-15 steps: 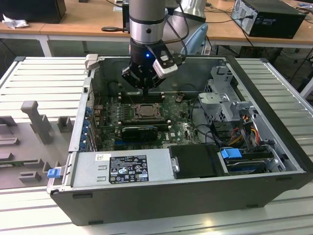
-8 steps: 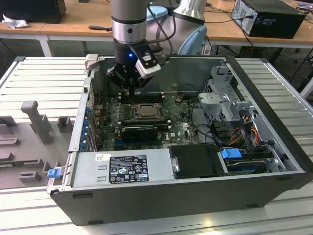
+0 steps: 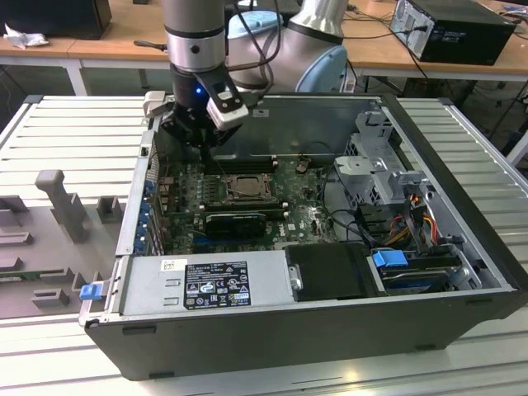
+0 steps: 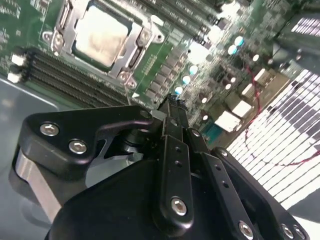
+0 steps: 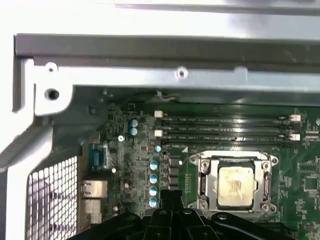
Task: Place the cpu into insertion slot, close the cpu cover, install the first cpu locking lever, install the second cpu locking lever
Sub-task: 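Install the first cpu locking lever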
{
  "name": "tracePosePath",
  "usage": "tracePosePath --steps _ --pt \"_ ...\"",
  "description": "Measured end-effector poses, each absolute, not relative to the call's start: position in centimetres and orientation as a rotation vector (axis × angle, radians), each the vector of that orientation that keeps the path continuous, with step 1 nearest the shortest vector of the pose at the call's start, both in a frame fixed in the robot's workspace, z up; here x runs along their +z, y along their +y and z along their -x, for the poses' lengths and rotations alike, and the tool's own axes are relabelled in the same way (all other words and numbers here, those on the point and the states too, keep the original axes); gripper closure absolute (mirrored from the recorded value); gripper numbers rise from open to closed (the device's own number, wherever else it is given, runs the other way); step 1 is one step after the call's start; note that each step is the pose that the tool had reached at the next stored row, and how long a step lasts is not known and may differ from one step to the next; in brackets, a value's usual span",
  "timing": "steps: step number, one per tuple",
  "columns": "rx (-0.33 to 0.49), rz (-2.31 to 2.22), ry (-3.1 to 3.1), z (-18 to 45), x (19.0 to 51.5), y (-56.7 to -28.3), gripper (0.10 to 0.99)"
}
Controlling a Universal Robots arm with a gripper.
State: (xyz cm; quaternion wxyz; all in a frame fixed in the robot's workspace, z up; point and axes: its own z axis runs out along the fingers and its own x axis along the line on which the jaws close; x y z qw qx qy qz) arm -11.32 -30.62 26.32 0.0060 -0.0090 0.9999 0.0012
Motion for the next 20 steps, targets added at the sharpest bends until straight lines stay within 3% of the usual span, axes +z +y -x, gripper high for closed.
tracePosePath --steps 7,20 --pt "0.004 0.028 3.13 11.6 25.9 -28.6 0.98" --pt "0.004 0.028 3.129 9.4 25.8 -28.5 0.98"
